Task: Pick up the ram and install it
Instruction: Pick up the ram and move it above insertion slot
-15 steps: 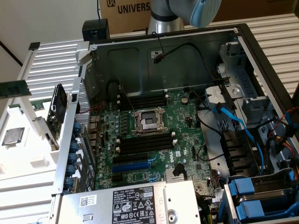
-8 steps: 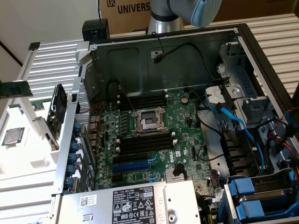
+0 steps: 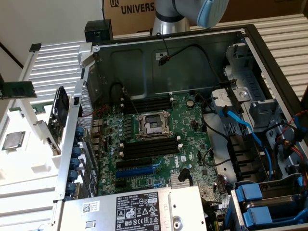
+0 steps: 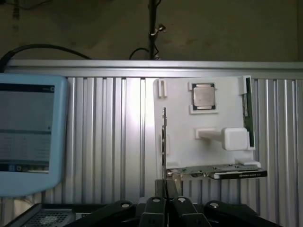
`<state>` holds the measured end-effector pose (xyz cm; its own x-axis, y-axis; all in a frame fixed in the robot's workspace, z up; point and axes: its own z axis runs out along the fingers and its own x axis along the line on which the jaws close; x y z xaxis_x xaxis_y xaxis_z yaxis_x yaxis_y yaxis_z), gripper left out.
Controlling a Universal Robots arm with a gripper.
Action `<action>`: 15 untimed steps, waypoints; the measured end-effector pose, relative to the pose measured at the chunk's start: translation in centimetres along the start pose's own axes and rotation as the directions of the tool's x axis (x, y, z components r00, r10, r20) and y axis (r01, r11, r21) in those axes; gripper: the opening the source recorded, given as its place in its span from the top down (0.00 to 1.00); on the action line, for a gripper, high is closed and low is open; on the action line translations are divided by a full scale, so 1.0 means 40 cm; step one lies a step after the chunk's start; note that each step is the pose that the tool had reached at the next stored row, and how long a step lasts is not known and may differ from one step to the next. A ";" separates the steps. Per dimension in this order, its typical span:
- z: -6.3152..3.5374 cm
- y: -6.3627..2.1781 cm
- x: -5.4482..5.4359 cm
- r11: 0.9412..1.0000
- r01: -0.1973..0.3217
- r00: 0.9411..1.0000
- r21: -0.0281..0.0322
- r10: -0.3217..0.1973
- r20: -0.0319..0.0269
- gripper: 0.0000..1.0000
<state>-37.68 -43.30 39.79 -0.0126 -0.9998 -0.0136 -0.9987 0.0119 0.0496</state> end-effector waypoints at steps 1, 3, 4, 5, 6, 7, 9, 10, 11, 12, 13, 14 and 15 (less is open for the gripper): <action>-0.001 -0.004 0.000 1.000 0.000 1.000 0.002 0.000 0.001 0.88; -0.002 -0.012 0.000 1.000 0.000 1.000 0.007 0.000 0.002 0.88; -0.002 -0.016 0.000 1.000 0.000 1.000 0.010 0.000 0.003 0.88; -0.003 -0.019 0.000 1.000 0.000 1.000 0.016 0.000 0.003 0.88; -0.003 -0.022 0.000 1.000 0.000 1.000 0.025 0.000 0.003 0.88; -0.003 -0.024 -0.001 0.999 0.001 1.000 0.033 -0.001 0.003 0.88; -0.003 -0.024 0.000 0.999 0.001 1.000 0.033 -0.001 0.003 0.88; -0.003 -0.024 0.000 0.999 0.001 1.000 0.033 -0.001 0.003 0.88; -0.003 -0.025 0.000 0.999 0.001 1.000 0.033 -0.001 0.002 0.88; -0.003 -0.025 -0.001 0.999 0.001 1.000 0.033 -0.001 0.002 0.88; -0.003 -0.030 -0.002 0.999 0.001 1.000 0.033 -0.001 0.002 0.88; -0.005 -0.038 -0.002 0.999 0.001 1.000 0.034 -0.001 0.002 0.88; -0.006 -0.046 -0.003 0.999 0.001 1.000 0.034 -0.001 0.002 0.88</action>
<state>-35.85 -43.22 39.94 -0.0119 -0.9998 -0.0159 -0.9998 0.0116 0.0156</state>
